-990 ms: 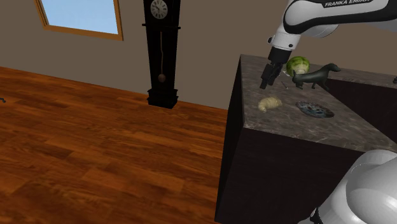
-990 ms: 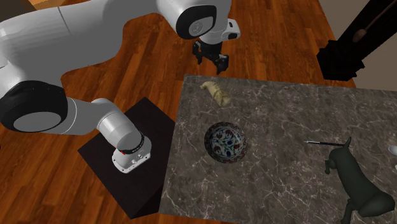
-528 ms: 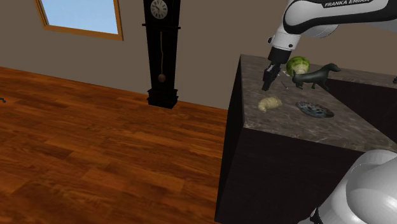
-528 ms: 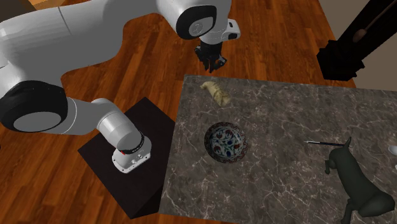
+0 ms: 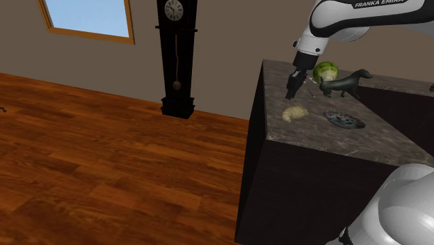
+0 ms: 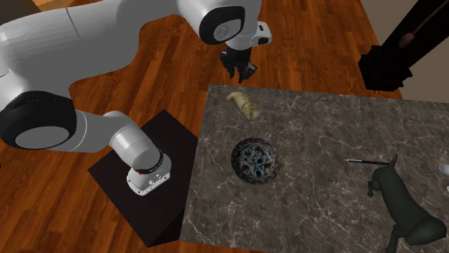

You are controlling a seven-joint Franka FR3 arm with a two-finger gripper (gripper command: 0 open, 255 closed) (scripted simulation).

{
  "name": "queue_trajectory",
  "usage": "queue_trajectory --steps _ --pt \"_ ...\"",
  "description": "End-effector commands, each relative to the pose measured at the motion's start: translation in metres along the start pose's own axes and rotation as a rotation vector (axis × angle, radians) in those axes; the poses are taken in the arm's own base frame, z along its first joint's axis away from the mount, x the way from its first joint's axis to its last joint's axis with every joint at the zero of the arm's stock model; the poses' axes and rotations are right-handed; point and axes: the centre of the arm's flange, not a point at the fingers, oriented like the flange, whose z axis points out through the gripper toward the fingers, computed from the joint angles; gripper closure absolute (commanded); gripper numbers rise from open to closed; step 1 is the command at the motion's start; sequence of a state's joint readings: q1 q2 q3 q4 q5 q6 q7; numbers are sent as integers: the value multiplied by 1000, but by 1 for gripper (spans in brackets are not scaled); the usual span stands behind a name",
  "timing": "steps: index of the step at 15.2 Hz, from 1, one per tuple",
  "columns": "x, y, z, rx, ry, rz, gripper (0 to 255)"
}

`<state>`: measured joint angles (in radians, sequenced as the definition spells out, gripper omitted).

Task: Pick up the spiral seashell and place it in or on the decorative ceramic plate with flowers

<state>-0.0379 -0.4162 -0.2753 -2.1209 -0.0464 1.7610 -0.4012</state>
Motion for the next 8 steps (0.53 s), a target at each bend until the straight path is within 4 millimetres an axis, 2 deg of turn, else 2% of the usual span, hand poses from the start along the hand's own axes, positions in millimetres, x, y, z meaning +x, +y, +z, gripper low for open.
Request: queue_trajectory --steps 1,6,8 --pt "-6 2 9 -27 -11 -170 0" --pt "-25 28 53 -165 -68 -1019 0" --pt "-25 29 59 -167 -69 -1034 0"
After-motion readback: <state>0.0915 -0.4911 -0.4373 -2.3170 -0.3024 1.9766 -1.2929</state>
